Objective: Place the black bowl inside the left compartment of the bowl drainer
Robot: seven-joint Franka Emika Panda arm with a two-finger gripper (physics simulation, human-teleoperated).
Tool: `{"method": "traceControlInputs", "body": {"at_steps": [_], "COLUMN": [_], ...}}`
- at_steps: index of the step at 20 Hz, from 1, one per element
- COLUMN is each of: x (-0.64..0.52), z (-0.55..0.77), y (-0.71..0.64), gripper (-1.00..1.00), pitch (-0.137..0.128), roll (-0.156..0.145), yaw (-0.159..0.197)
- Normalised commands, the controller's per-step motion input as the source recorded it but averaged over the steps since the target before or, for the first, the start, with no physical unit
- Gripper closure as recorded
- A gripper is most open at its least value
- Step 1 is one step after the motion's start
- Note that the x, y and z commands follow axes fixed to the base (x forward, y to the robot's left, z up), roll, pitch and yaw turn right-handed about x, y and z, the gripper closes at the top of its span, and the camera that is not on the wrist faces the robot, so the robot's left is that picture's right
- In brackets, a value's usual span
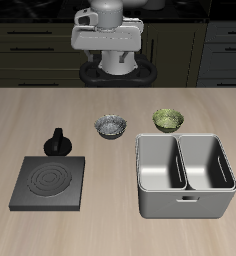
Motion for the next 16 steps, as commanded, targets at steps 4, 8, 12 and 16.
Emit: {"method": "traceControlInputs", "body": {"at_steps": [4, 8, 12, 16], "x": [-0.04, 0.00, 0.10, 0.13], "z": [-0.12, -0.22, -0.33, -0.41], "y": [-0.29, -0.18, -0.05, -0.09], "gripper": [-1.00, -1.00, -1.00, -1.00], "pitch": [0.013, 0.027, 0.037, 0.049], "roll": [-0.034, -0.019, 0.000, -0.028], "yaw": [0.008, -0.003, 0.022, 0.014]}}
